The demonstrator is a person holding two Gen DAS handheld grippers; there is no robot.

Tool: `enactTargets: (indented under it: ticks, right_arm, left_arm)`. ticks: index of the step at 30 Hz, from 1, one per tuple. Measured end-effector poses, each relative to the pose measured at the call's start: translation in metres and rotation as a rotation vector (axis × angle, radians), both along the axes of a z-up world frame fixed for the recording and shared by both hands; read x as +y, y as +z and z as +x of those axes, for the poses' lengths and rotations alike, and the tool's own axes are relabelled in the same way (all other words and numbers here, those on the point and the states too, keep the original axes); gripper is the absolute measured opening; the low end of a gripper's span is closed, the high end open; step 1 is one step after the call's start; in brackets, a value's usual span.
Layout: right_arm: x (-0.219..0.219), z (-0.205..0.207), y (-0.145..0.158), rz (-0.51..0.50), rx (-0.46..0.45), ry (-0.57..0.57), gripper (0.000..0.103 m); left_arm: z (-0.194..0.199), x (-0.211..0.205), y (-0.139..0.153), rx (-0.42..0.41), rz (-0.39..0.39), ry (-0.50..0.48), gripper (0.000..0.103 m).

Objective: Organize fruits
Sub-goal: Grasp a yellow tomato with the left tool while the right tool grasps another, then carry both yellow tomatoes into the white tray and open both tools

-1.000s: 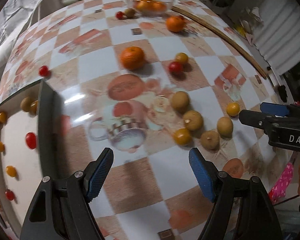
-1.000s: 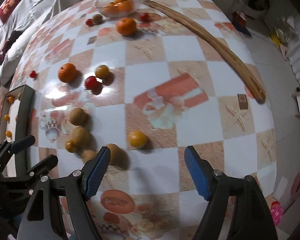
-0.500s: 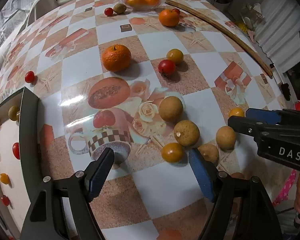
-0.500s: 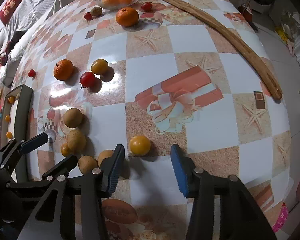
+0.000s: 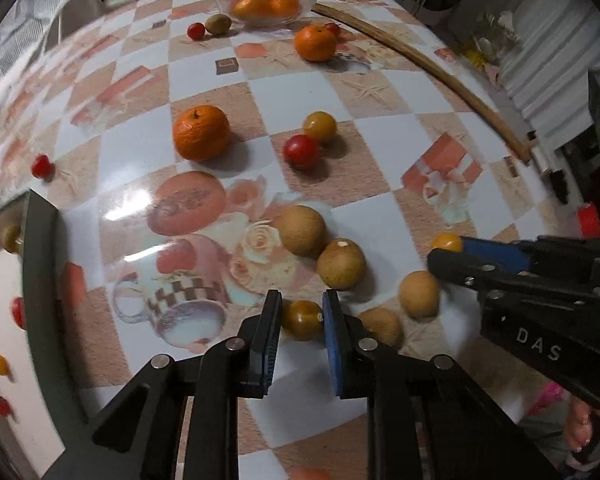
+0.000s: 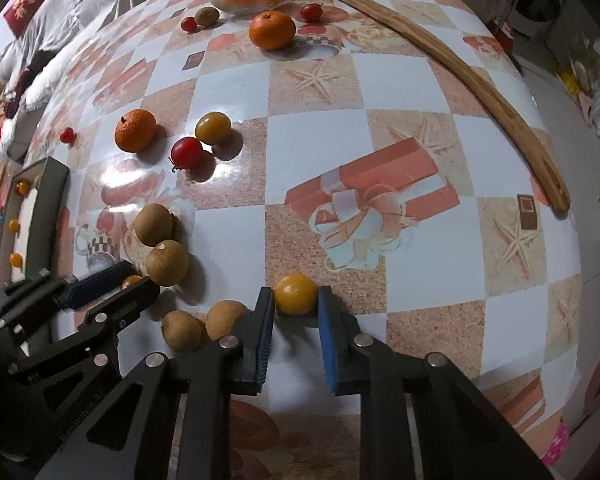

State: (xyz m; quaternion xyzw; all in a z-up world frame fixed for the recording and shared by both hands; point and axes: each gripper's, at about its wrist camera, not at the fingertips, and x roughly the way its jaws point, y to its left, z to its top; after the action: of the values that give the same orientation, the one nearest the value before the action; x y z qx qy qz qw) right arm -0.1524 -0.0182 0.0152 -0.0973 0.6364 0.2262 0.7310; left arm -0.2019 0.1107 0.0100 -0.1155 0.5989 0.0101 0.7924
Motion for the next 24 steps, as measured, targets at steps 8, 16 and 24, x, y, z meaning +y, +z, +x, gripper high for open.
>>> enactTargets:
  ticks: [8,16,24]
  right_arm:
    - [-0.006,0.0,0.007,0.025,0.005,-0.015,0.024]
    - [-0.006,0.0,0.016,0.035,-0.004,-0.016,0.024]
    - [0.017,0.0,0.03,0.05,-0.017,0.023,0.024]
  left_arm:
    - [-0.01,0.016,0.005,0.006,-0.076,0.054,0.022]
    - [-0.013,0.025,0.017,-0.012,-0.078,0.074,0.022]
    - [-0.022,0.044,0.035,-0.047,-0.069,0.128,0.022]
